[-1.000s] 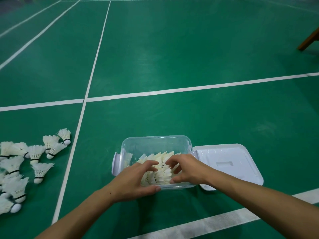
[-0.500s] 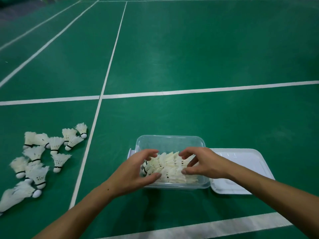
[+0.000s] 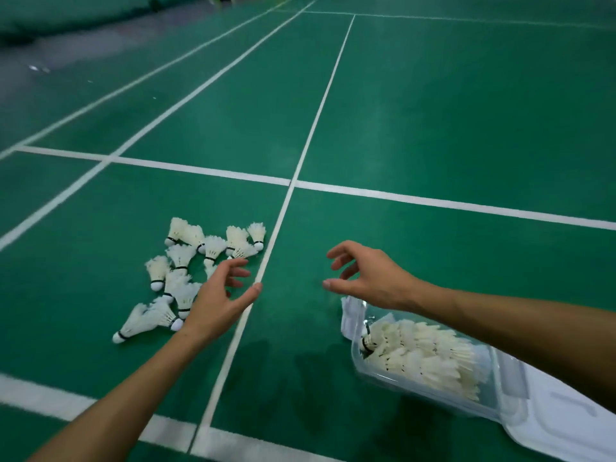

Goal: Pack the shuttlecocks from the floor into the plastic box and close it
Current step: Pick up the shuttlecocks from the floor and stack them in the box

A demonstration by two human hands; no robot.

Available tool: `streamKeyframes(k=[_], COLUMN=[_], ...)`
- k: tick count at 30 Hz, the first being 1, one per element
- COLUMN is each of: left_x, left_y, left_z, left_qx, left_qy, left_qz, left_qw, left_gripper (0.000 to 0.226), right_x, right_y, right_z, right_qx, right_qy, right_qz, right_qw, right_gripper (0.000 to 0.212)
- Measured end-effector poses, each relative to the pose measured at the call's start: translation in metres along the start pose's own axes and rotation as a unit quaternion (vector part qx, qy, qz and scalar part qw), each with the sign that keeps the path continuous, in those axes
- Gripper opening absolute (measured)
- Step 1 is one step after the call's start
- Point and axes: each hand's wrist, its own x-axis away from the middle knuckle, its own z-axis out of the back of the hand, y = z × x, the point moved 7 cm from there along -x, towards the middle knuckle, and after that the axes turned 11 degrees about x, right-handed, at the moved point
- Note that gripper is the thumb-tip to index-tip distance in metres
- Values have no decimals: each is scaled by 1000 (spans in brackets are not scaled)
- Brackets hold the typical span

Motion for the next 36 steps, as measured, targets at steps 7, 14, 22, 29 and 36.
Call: streamKeyframes(k=[7, 14, 22, 29, 36], left_x=[-7, 3, 3, 4, 20], left_y=[-50, -96, -110, -116, -114], left_z=[68, 126, 132, 114, 94], left_qx=[-59, -284, -425, -336, -230], left_qy=[56, 78, 88, 62, 70], left_qz=[43, 44, 63, 68, 34], left_qw=[996, 955, 899, 937, 970], left_gripper=[60, 75, 80, 74, 71], right_x=[-96, -152, -186, -190, -173], right_y=[-62, -109, -137, -154, -141], right_z=[-84, -169, -218, -249, -249], right_qx=[-28, 3, 115, 109, 60], right_qy=[-36, -67, -69, -113, -94], right_qz=[34, 54, 38, 32, 30], right_qw=[998, 996, 990, 987, 993], right_gripper=[57, 65, 77, 49, 21])
